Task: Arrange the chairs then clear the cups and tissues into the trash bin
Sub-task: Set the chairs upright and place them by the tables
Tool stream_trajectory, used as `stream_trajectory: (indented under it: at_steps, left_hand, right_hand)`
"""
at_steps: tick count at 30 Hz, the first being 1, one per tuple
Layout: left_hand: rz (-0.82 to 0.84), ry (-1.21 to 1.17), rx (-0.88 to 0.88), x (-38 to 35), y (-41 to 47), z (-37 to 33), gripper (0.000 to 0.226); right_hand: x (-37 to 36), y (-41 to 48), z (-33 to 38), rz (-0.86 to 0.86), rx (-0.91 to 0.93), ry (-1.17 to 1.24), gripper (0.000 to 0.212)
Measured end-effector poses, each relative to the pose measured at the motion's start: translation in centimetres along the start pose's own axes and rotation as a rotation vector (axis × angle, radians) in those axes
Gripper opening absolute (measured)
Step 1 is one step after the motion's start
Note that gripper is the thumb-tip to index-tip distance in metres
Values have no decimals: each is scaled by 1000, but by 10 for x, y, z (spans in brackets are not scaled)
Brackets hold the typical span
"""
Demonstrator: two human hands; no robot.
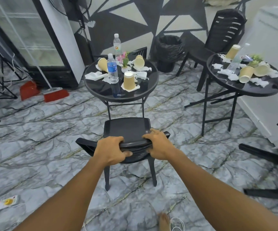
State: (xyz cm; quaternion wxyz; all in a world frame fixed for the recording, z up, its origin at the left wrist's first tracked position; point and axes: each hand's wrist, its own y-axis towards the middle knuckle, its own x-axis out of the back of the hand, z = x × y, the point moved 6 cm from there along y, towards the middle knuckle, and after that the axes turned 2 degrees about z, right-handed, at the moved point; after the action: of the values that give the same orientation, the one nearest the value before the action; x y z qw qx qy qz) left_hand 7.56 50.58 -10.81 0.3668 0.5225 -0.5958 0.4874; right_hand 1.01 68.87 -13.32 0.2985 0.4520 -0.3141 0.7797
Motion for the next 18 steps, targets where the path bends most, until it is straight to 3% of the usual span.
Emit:
stream_trajectory:
  at_steps: [2,4,9,18]
  left_hand:
    - [83,-101,-17,8,5,-25,65]
    - [86,-187,-52,20,20,-63,76]
    - [57,-187,-129,37,86,-181,60]
    - [202,-31,-97,6,214,-358,54]
  right_hand:
    - [13,-10,-18,-18,-5,31,70]
    - [35,-19,-38,-32,-18,40,73]
    - [99,-40,-120,-80,-127,15,57]
    - [216,-90,-318,-109,-274,60,43]
